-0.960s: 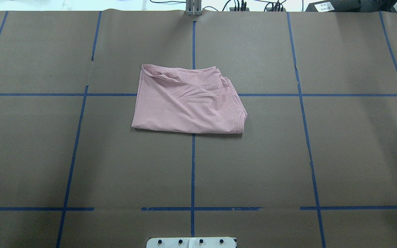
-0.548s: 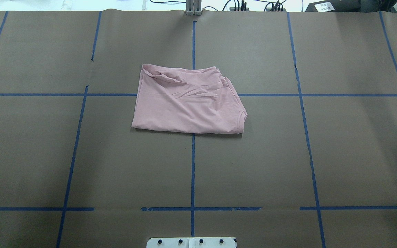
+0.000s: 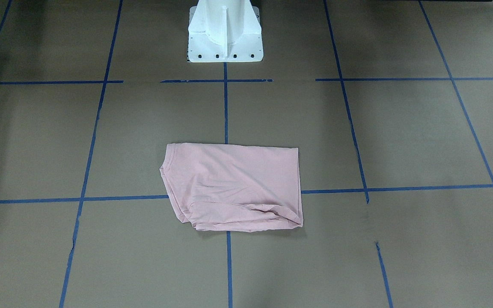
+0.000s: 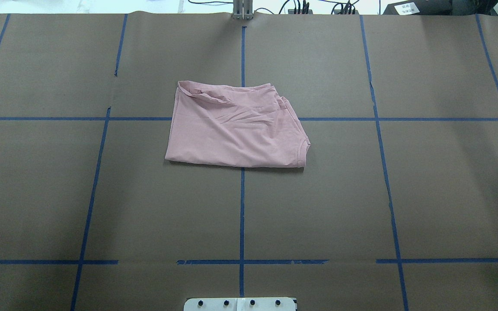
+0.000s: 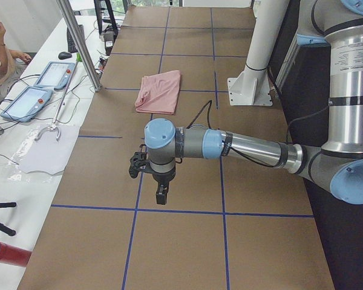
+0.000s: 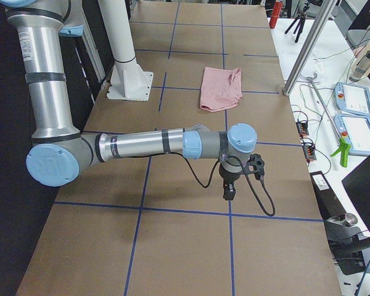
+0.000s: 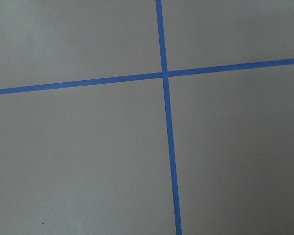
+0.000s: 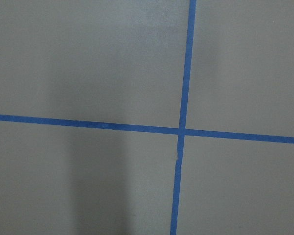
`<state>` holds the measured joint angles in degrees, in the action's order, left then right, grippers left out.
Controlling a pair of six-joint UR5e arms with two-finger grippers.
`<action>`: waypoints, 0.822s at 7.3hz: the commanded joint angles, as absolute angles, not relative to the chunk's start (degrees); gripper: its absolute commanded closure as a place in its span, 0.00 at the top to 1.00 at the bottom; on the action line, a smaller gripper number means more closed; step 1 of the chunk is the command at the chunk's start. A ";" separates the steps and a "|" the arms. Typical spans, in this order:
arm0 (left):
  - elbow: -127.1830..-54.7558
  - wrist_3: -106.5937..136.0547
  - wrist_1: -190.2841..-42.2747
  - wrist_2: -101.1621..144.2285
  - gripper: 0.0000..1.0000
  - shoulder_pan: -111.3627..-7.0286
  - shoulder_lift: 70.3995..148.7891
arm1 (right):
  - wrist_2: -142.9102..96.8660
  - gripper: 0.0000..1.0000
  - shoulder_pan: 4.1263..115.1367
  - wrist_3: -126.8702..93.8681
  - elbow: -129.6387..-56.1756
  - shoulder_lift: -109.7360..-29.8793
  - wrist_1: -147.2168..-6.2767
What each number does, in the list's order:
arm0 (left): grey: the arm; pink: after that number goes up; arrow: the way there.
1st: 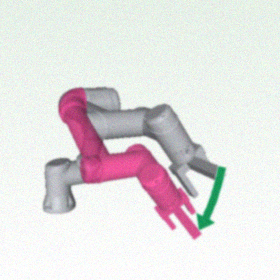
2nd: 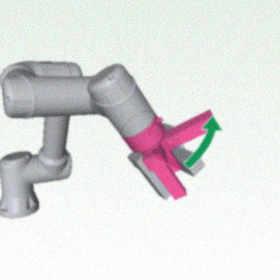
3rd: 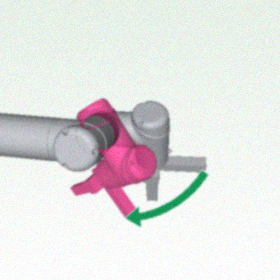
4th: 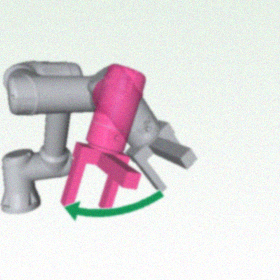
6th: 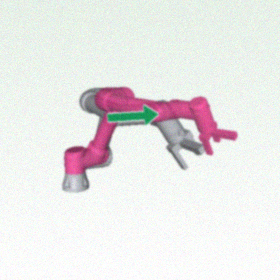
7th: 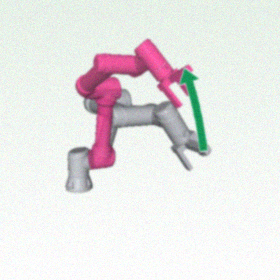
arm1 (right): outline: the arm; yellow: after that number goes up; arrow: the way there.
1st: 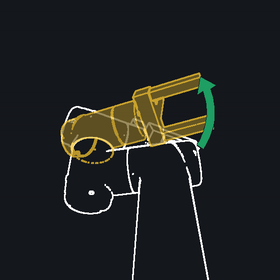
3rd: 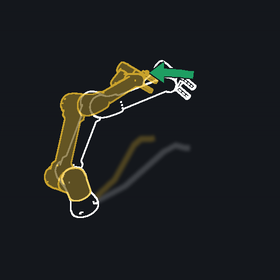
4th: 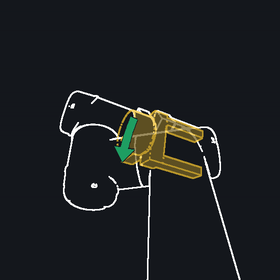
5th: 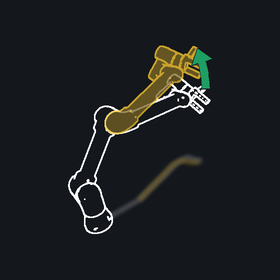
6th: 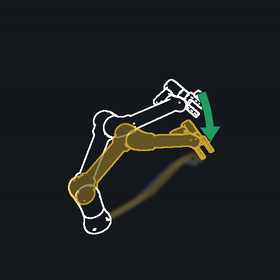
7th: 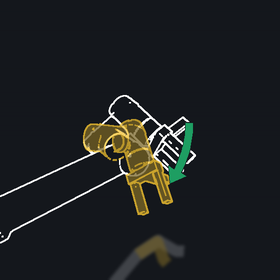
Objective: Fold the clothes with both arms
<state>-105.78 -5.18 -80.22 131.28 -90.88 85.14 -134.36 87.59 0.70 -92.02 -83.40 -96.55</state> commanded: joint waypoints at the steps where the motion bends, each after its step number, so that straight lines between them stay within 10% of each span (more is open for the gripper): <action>1: -105.73 -5.19 -80.42 131.31 1.00 -90.88 85.17 | -134.38 1.00 87.45 0.62 -92.02 -83.41 -96.50; 6: -106.17 -5.19 -80.60 131.31 1.00 -90.88 85.25 | -134.38 1.00 86.49 0.53 -92.02 -83.23 -96.50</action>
